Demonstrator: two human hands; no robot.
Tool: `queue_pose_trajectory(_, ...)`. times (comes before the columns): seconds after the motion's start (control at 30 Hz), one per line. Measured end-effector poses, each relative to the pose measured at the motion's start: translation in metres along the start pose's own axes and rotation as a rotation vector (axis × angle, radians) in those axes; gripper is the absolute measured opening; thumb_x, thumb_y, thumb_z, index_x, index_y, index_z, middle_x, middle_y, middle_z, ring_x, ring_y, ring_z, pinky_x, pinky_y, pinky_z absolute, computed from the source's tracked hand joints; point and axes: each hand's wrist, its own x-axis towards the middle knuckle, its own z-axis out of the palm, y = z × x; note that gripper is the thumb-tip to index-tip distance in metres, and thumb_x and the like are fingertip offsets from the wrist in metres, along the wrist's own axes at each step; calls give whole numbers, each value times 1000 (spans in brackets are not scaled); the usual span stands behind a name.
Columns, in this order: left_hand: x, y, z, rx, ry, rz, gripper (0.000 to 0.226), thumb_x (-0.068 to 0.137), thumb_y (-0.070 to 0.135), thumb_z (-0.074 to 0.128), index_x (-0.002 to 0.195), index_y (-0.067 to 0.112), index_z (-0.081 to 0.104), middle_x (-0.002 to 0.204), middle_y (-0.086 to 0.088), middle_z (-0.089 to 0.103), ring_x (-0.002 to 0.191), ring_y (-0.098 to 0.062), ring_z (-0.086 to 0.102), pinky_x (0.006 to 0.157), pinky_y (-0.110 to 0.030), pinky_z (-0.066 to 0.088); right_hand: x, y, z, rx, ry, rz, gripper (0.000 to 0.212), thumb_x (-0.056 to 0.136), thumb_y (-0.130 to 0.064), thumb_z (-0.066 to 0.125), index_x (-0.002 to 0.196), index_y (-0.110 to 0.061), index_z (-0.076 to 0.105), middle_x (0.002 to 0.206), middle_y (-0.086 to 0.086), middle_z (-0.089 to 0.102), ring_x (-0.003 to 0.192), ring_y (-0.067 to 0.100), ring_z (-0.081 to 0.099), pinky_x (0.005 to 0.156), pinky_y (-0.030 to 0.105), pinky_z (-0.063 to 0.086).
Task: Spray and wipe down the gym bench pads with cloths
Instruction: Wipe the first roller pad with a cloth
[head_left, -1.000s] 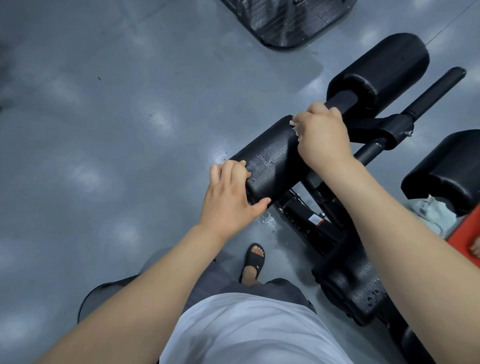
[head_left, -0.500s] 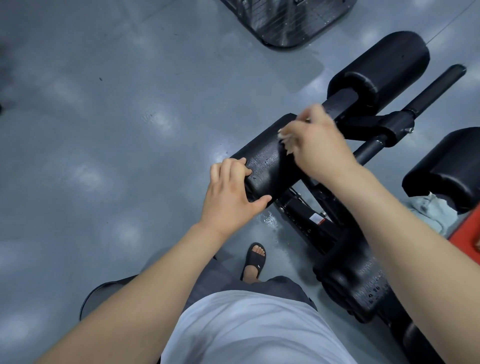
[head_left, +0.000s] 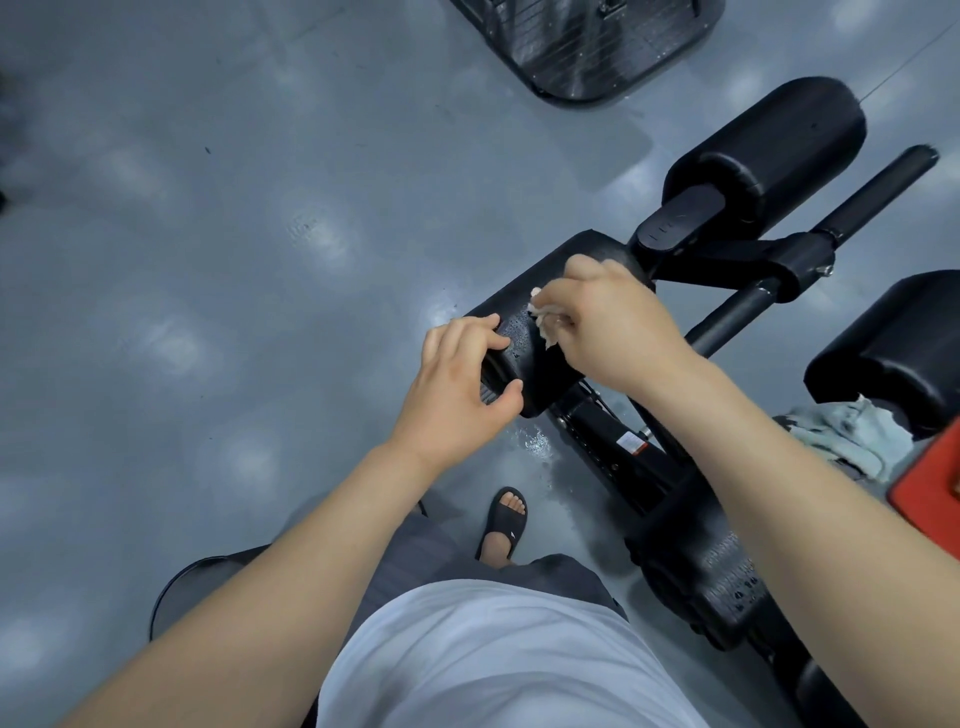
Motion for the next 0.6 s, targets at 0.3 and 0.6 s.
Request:
queue_pose_trajectory(0.3,4,-6,-4,-30,-14,15,32,85,25,72,114,26,57,138,13,51,130,-15,40,102,-19,31,27,54,-10,15,135,390,24,97,-21,57,115,-14,73,109,11,56,102,43,60,86,38,49)
queue_pose_trajectory(0.6,5,-7,-1,-45,-4,7,32,84,23,72,111,26,56,136,13,52,128,-17,41,101,-15,30,2,6,6,45,2,170,34,92,-28,57,120,-12,69,102,1,41,104,37,54,91,39,52)
